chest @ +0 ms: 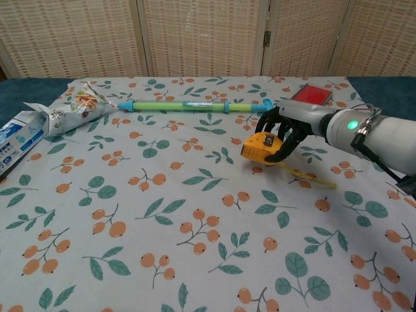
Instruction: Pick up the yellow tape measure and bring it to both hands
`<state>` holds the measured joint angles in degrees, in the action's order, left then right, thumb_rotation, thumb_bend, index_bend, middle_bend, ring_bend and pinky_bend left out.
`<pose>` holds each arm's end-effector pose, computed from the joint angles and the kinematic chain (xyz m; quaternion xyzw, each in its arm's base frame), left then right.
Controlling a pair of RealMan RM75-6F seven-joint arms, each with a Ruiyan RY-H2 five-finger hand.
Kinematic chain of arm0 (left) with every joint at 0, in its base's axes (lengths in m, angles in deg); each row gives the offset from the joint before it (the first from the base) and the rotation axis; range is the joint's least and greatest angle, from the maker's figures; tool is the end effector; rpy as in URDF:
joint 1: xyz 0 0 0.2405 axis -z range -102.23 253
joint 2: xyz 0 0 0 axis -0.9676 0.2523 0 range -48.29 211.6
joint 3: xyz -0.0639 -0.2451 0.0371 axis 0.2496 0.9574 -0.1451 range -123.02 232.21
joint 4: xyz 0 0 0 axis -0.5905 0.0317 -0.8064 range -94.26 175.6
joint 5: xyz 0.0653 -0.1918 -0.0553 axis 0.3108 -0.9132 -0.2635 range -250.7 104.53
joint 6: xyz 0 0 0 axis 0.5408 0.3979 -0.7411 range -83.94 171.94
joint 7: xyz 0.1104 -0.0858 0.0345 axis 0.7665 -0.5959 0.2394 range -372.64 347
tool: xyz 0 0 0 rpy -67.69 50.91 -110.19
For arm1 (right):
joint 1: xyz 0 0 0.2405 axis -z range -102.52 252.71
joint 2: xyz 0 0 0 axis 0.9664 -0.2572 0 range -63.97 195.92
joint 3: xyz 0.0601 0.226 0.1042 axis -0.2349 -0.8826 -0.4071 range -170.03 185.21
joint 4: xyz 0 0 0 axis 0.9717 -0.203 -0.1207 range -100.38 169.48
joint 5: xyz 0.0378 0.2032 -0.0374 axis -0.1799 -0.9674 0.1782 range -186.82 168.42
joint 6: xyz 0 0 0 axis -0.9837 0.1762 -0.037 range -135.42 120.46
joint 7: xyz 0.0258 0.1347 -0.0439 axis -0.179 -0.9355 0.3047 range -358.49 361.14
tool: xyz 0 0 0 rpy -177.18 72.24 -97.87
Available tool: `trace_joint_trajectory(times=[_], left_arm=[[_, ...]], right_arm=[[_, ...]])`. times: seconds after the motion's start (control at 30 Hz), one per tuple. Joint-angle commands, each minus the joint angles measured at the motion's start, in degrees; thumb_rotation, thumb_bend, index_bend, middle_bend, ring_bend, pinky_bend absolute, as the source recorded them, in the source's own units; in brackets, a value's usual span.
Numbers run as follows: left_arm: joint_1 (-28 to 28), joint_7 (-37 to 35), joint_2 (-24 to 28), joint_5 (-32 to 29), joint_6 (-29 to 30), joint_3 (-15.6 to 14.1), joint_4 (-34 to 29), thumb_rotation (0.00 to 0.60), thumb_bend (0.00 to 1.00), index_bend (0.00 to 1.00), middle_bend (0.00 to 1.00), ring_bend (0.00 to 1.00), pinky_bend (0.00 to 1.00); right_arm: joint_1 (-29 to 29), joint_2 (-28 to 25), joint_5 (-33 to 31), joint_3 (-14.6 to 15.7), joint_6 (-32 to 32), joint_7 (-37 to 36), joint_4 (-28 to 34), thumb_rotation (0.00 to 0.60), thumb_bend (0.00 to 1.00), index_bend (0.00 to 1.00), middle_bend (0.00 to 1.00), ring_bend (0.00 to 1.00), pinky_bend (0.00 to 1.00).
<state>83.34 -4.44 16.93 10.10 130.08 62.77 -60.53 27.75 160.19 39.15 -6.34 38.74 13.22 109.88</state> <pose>-0.2653 0.2111 0.1610 -0.5703 -0.3598 -0.4354 0.5965 -0.1531 -0.3776 -0.0433 0.6727 -0.5209 0.3533 0.3890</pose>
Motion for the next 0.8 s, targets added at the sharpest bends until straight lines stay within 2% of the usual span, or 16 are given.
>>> trace_joint_trajectory(times=[0.03, 0.2, 0.43, 0.63, 0.8], left_arm=[[3.1, -2.6, -1.6, -0.1, -3.0, 1.9, 0.0, 0.6, 0.35, 0.29, 0.11, 0.09, 0.0], [9.5, -5.4, -5.5, -1.8, -9.0, 5.3, 0.6, 0.6, 0.35, 0.28, 0.11, 0.09, 0.0], [17.8, -2.3, -12.3, -3.9, -14.8, 8.5, 2.5, 0.6, 0.35, 0.22, 0.11, 0.09, 0.0], [22.8, 0.1, -16.5, -6.0, -17.8, 10.2, 3.8, 0.6, 0.35, 0.16, 0.11, 0.09, 0.0], [25.0, 1.6, -19.1, -6.4, -18.2, 10.0, 3.9, 0.6, 0.35, 0.12, 0.1, 0.08, 0.0]], right_arm=[[3.8, -3.0, 5.3, -1.7, 2.3, -8.6, 4.2, 0.6, 0.47, 0.5, 0.47, 0.42, 0.19], [6.2, -3.2, 11.3, -2.8, 2.7, -19.4, 5.2, 0.6, 0.47, 0.5, 0.47, 0.42, 0.2], [7.4, 1.3, 20.1, -4.3, 6.8, -33.7, 1.9, 0.6, 0.47, 0.5, 0.47, 0.42, 0.21], [6.3, 3.7, 25.4, -4.0, 8.1, -40.9, -0.9, 0.6, 0.47, 0.5, 0.46, 0.41, 0.23], [5.3, 5.7, 28.8, -3.9, 9.8, -45.5, -2.9, 0.6, 0.47, 0.5, 0.46, 0.41, 0.27]])
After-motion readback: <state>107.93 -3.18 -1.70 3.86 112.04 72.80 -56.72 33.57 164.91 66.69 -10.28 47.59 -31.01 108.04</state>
